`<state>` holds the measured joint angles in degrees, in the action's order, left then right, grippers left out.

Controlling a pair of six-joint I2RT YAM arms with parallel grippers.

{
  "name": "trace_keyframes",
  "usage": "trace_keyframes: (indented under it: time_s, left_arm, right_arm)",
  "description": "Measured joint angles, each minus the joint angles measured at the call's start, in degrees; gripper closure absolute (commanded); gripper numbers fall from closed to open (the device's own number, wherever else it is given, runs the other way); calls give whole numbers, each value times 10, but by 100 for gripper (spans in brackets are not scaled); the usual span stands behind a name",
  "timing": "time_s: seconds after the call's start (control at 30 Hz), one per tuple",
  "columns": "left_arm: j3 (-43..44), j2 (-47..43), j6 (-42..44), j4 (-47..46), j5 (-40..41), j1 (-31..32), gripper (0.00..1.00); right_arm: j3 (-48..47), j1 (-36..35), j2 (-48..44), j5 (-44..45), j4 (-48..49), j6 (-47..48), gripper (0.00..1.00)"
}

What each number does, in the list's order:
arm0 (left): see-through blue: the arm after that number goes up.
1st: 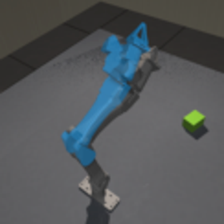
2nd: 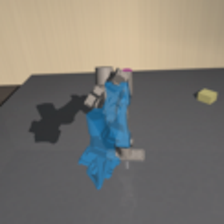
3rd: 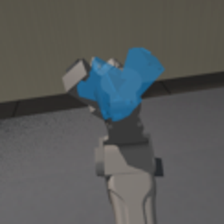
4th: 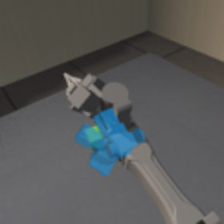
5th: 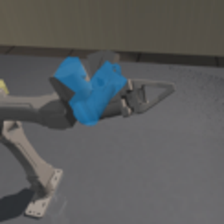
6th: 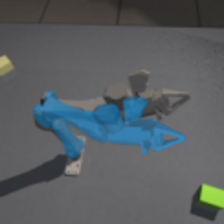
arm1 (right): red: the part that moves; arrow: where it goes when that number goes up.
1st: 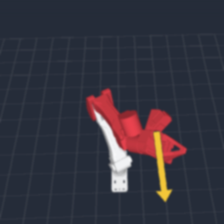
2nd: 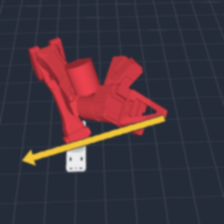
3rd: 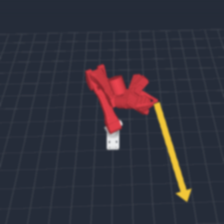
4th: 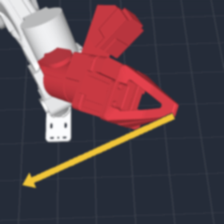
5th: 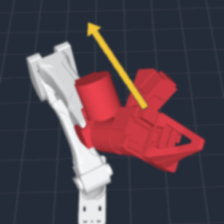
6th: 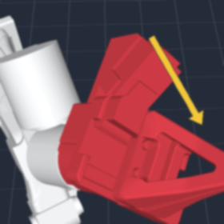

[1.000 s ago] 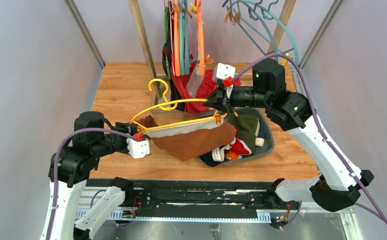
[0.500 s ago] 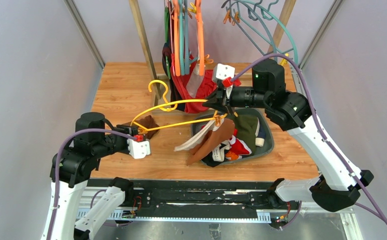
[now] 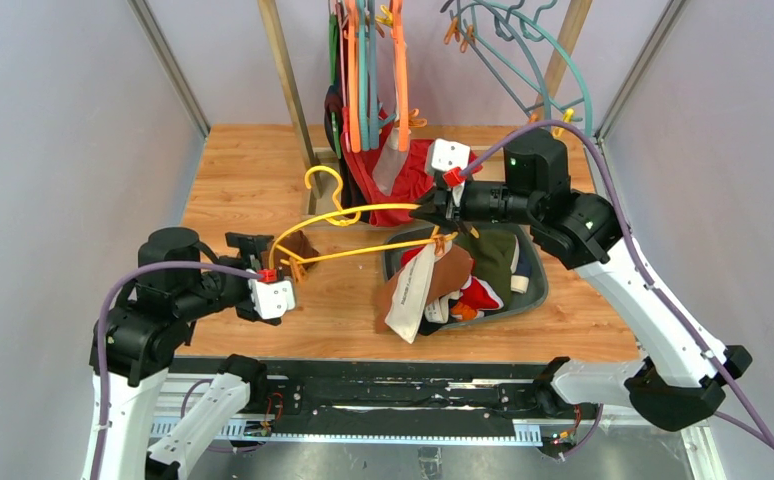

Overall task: Remove the underwear clipped to the hanger
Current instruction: Remove the underwear from the hanger.

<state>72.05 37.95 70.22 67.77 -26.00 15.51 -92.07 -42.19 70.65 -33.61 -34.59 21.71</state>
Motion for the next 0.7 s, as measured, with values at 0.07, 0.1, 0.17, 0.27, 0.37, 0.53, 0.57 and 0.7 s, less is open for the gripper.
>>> trace_keyframes:
  time_s: [0.07,0.1,0.17,0.27,0.37,0.53,0.57,0.7]
  left_arm:
    - [5,-1,-14,-1,-12,0,4]
    - [7,-2,-23,-2,-18,0,0]
    - [8,-2,-52,-13,-31,0,2]
    - [4,-3,-127,-57,-50,0,1]
    - [-9,0,-202,-108,-56,0,1]
    - [-34,26,-289,-174,-60,0,6]
    - [-37,34,-299,-179,-64,0,7]
    - [-45,65,-332,-189,-88,0,14]
  right_arm:
    - [7,0,-8,7,0,8,99]
    - [10,0,-11,9,0,11,99]
    - [16,0,-18,11,0,19,99]
    - [28,0,-31,13,0,36,99]
    - [40,0,-45,13,-3,52,100]
    - [57,0,-63,6,-11,76,99]
    - [60,0,-67,4,-14,82,99]
    - [72,0,-79,-10,-23,101,100]
